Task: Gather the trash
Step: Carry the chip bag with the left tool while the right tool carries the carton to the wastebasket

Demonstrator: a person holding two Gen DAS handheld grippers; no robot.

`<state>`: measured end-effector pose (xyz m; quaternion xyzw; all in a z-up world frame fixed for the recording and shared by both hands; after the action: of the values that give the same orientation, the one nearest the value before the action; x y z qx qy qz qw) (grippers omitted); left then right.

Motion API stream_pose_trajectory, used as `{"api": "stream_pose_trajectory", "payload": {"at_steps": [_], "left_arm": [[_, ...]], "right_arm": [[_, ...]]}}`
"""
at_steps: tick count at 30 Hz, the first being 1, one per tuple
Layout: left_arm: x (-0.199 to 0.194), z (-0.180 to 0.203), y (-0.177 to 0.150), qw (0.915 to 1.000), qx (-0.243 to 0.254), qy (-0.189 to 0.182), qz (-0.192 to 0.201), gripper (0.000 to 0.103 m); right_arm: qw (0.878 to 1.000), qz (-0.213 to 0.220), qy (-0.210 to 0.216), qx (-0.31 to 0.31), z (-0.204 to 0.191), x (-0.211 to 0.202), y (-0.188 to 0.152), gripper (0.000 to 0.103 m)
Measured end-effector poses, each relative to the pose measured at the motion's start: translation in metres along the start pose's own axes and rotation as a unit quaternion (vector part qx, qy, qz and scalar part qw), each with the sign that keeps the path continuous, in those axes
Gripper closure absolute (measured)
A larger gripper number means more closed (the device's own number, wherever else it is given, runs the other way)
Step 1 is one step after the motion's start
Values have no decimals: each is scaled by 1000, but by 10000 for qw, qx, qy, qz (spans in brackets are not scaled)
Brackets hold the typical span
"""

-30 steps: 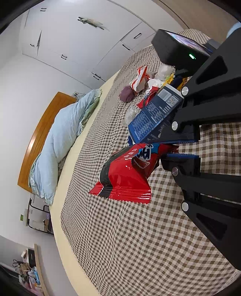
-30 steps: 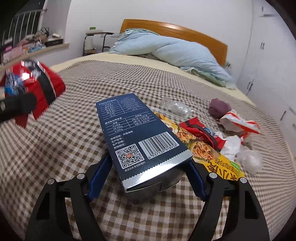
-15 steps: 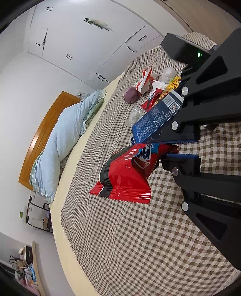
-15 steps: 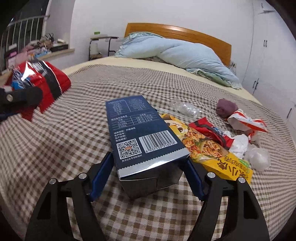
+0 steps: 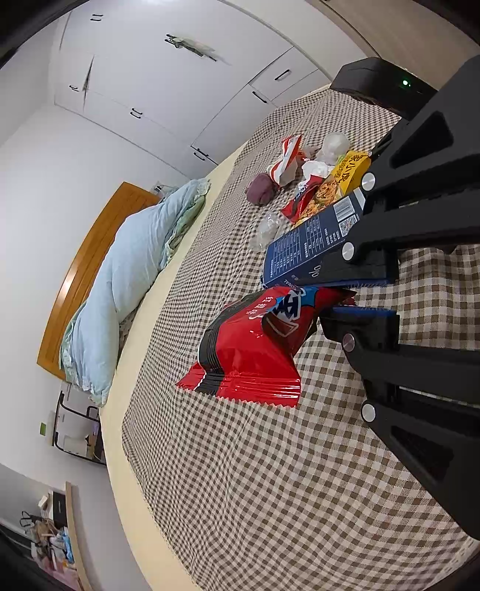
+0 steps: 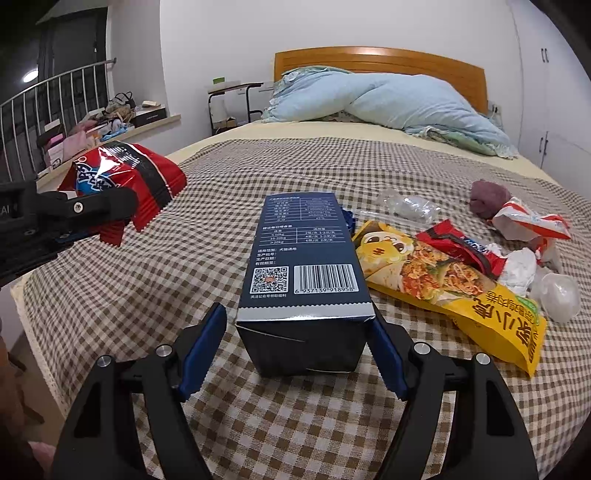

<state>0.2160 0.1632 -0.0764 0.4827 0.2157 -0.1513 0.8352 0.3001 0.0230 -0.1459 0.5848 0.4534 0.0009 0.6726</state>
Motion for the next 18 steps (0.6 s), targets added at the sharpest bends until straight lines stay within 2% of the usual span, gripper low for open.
{"api": "stream_pose_trajectory", "payload": {"at_steps": [2, 4, 11, 13, 18], "left_arm": [[-1, -1, 0, 10000, -8, -6, 4, 98], [-2, -2, 1, 10000, -23, -6, 17, 98], [-4, -5, 1, 10000, -41, 0, 29, 98], [-4, -5, 2, 10000, -48, -4, 33, 98], [-4, -4, 2, 10000, -49, -15, 30, 98]], "right_arm": [[9998, -142, -34, 151, 4, 4, -4, 31], [9992, -296, 106, 232, 4, 9, -8, 31], [9991, -281, 137, 276, 4, 10, -3, 31], [9994, -246, 90, 248, 3, 9, -1, 42], [9996, -87, 52, 268, 3, 0, -3, 42]]}}
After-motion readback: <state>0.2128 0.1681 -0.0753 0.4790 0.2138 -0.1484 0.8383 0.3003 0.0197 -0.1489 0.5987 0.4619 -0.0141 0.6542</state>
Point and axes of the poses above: each gripper's, at about its wrist camera, not at the fingertips, and x roughly the way its jaws point, z to its right, y to its top, the point moved 5 cm from there along x, roughly the way its jaws point, and after that the axes turned 1 degree about -x, right-handed, at the moved point
